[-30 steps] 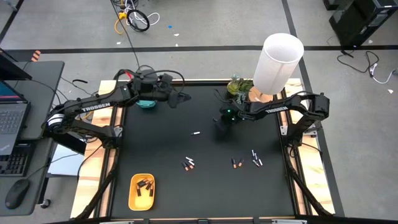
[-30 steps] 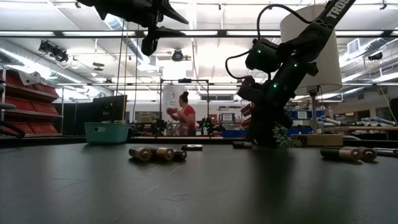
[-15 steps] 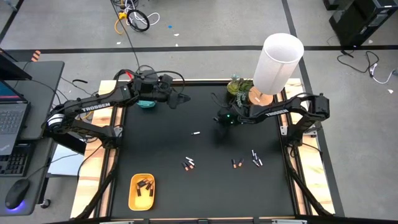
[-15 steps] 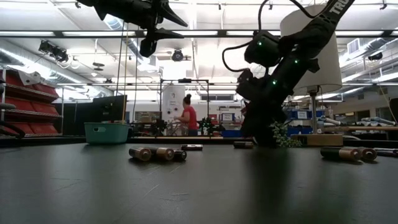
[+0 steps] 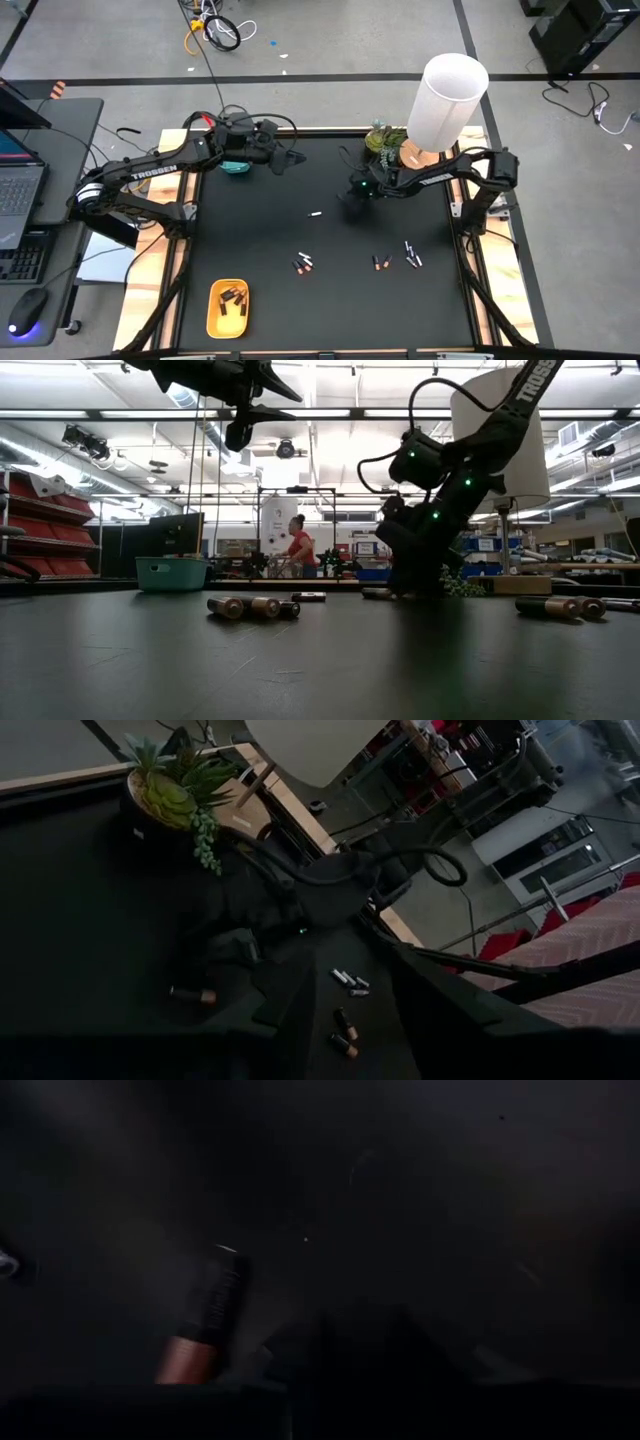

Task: Sort batteries
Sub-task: Put the black battery into the yellow bin

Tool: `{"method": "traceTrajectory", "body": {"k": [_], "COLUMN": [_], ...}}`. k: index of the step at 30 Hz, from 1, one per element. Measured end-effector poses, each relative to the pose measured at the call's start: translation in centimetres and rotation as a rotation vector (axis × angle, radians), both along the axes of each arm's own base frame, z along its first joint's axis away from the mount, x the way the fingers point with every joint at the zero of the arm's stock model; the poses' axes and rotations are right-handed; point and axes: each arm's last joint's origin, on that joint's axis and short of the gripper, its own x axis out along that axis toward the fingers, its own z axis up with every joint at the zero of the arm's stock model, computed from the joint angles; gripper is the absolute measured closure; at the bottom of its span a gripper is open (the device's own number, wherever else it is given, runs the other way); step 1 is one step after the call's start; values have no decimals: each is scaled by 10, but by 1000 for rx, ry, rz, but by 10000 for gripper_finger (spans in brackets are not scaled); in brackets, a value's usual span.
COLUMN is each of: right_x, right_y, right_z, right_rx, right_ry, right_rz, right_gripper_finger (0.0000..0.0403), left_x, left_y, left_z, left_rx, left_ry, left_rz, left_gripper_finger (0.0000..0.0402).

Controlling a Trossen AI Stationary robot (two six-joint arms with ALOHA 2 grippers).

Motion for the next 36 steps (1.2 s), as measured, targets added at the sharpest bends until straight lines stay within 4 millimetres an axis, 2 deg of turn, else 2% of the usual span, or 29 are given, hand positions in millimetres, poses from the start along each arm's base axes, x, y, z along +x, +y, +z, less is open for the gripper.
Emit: {"method": "traceTrajectory", "body": {"k": [8,11,14,21,28,31,36], "right_x": [-1,5,14,24,25,19,7], "right_y": [0,5,13,27,43,48,52], "right_z": [3,14,30,42,55,67,95], "right_rx": [51,107,88,88,153,123,93], "right_ry": [-31,-98,-153,-195,-251,-272,-357], "right_rz": [-33,38,101,131,70,11,-94], "right_gripper_finger": [298,304,308,309,309,309,309], "left_x": [0,0,-1,-5,21,32,48], "left_y": [0,0,-5,-23,-37,-43,-49], "left_z": [1,0,-5,-37,-71,-88,-110], "left_rx": [2,-26,-70,-12,69,89,150], "left_ry": [-5,-1,42,379,524,582,636], "left_rz": [0,-8,-86,-163,-273,-319,-356], "left_gripper_finger": [255,255,255,255,252,236,184]}}
